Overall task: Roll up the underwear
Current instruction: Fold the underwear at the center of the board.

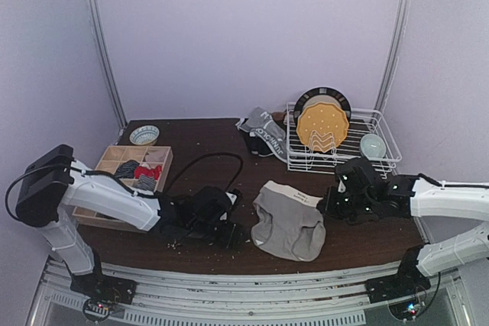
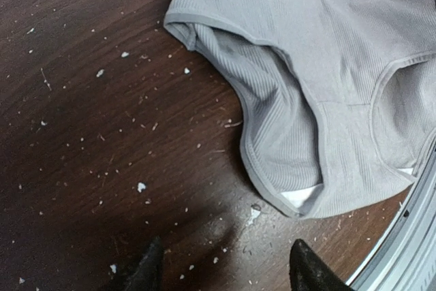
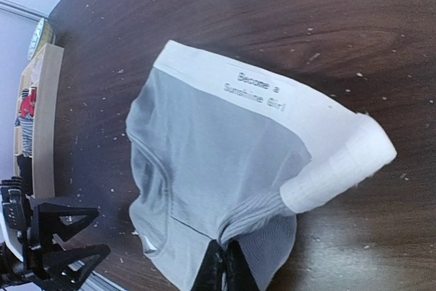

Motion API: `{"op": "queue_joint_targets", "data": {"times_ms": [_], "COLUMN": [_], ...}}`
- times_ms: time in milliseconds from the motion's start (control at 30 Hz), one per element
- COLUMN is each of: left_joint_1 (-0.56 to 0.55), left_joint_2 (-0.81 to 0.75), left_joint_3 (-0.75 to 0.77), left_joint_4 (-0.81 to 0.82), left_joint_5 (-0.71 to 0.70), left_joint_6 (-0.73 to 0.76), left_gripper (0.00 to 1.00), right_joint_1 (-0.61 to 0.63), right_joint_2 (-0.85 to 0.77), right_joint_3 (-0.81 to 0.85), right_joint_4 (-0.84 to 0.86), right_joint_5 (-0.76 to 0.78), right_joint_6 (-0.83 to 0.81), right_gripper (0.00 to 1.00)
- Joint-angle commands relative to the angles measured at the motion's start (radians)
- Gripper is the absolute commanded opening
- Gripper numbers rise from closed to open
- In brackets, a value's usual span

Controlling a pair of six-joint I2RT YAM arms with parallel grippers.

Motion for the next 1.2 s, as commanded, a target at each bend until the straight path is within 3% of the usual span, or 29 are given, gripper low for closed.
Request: {"op": "queue_joint_targets", "data": {"times_ms": [0,500,967,1167], "left_joint_1": [-0.012,-0.018,-0.018,-0.019], "left_joint_2": [-0.048,-0.132,-0.177,-0.191], "left_joint_3": [-0.034,-0.105,-0.163,-0.185], "left_joint_4": [0.009,-0.030,-0.044,-0.033], "left_joint_5": [-0.038,-0.080,-0.096,-0.101], "left_joint_6": [-0.015,-0.039,-0.068,-0.081], "left_gripper": [0.62,0.62,0.63,0.62], "right_joint_1": [0.052,0.093,0.126,0.132], "right_joint_2": [0.079,0.413,0.696,0.812], "right_joint_3": [0.085,0.271,0.515,0.669], "right_joint_4": [0.057,0.227,0.177,0.097], "right_joint_5": [0.080,0.128,0.156,0.035], "right_joint_6": [0.078,0.296,0.314,0.217], "right_gripper": [0.00,0.00,0.00,0.28]}}
